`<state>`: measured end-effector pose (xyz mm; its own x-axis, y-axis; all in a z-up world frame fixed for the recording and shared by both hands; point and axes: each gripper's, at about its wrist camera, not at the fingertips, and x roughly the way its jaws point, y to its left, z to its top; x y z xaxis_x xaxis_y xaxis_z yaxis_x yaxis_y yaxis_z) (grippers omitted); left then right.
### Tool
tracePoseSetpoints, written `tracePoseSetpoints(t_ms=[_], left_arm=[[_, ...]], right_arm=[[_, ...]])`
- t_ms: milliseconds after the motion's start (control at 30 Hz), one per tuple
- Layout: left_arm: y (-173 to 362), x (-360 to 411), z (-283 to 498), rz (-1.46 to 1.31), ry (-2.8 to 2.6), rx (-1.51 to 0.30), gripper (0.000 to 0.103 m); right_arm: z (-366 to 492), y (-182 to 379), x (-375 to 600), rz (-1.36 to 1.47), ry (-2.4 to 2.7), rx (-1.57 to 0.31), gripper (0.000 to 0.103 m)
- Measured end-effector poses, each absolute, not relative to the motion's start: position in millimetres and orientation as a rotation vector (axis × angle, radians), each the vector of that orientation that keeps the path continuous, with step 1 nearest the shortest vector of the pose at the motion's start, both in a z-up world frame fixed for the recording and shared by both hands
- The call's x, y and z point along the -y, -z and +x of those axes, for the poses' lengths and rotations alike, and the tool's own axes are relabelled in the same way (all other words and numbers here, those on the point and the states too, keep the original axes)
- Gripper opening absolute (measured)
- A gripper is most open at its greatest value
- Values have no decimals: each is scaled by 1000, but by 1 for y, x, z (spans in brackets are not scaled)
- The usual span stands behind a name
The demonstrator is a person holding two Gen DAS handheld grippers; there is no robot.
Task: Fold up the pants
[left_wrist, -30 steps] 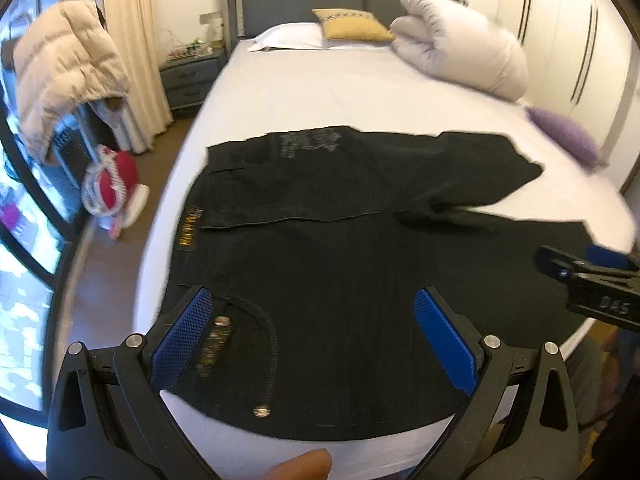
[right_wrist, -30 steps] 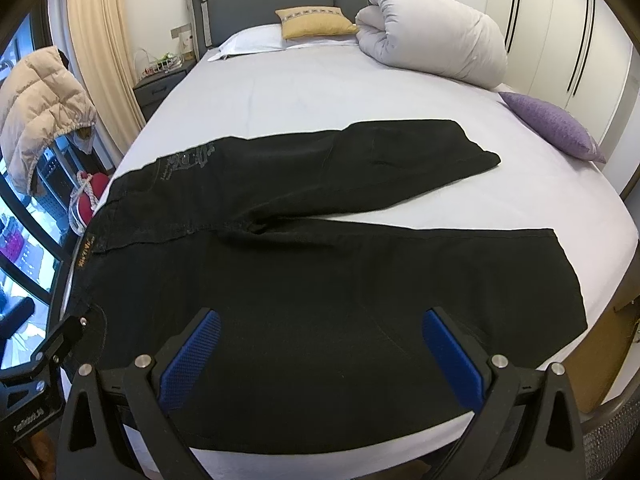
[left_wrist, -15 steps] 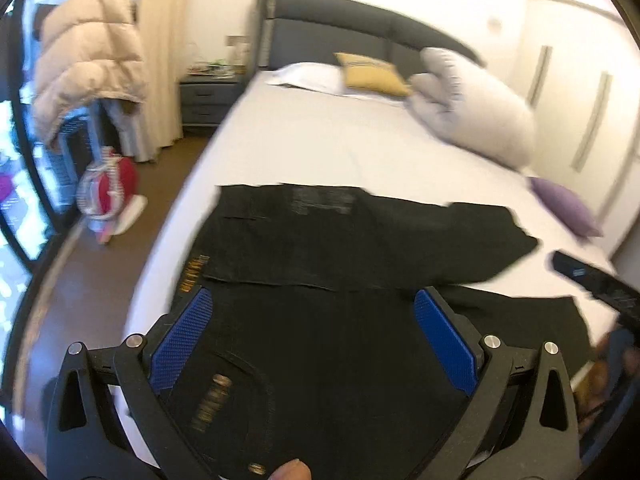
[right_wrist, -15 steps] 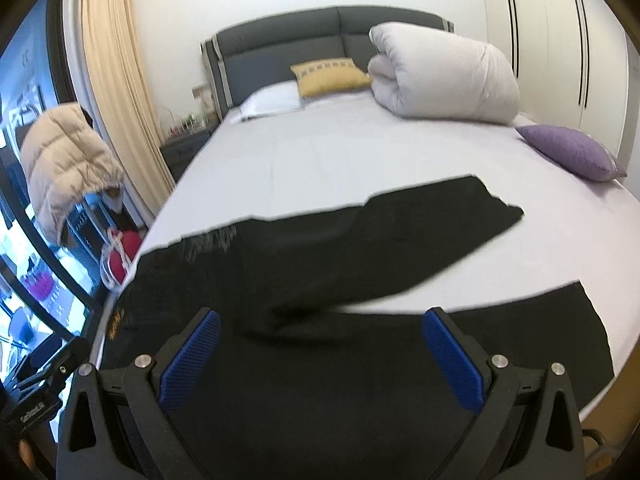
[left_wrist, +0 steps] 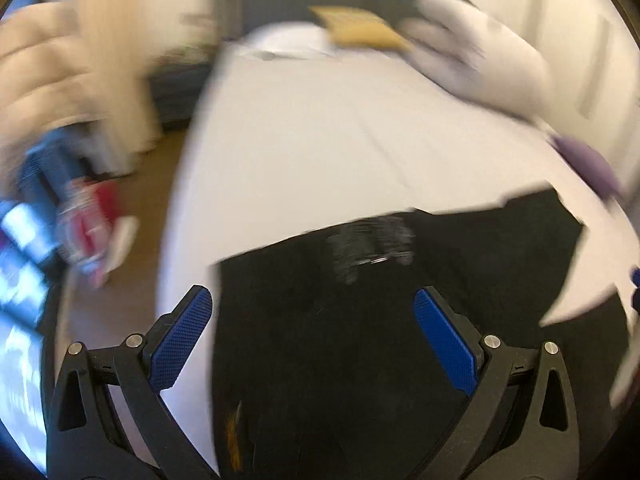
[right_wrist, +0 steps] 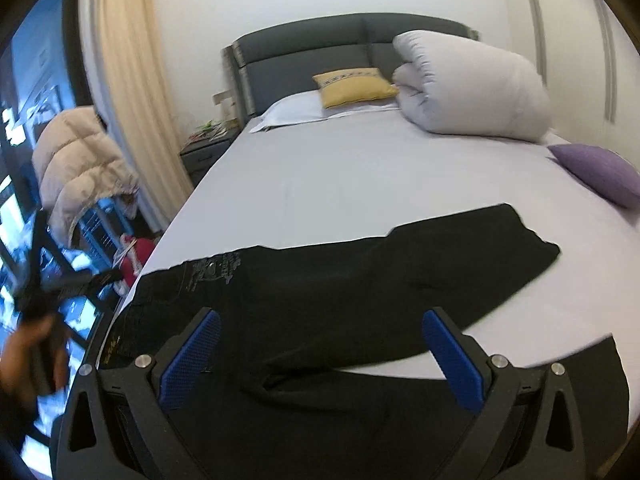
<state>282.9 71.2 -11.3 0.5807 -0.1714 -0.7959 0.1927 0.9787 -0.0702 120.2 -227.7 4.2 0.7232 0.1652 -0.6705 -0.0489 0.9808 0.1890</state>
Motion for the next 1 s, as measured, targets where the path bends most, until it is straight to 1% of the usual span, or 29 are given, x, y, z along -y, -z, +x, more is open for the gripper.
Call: tracePoseSetpoints(t_ms=[100,133,200,267,300,367,400,500,533,567,633,667,700,833,1000], left_arm=[[35,-67,351,154,342,-1037,102],[44,-69,373,185,379,-1078,99],[61,-77,403,182,450,-1160,98],[74,-82,428,167,508,-1216,93],[77,-83,426,161,534,-1236,92],[88,-86,437,151,597,-1293,85],[93,-85,436,159,627,-1320,84],[111,-76,428,237,686,-1386,80],[117,-76,428,245,708,-1408,71],[120,-76,428,251,720,-1422,66],[123,-81,431,249,734,-1426,63],[122,-86,435,226,741,-1431,59],[123,-90,437,213,742,-1436,57],[125,-106,451,198,717,-1460,56],[132,-108,465,233,717,-1488,56]], right_arm=[[132,1,228,129,-159,-774,103],[136,3,229,124,-173,-779,101],[143,8,230,110,-205,-795,98],[151,14,230,102,-233,-816,96],[153,17,231,101,-243,-825,96],[162,26,230,110,-271,-854,90],[165,30,229,112,-282,-867,89],[174,40,224,102,-300,-892,87],[176,43,222,101,-309,-897,87],[177,44,221,102,-316,-899,87],[180,47,219,100,-322,-905,87],[182,49,219,99,-323,-909,87],[184,50,218,101,-328,-914,87],[190,53,215,114,-340,-929,87],[196,56,205,121,-350,-942,87]])
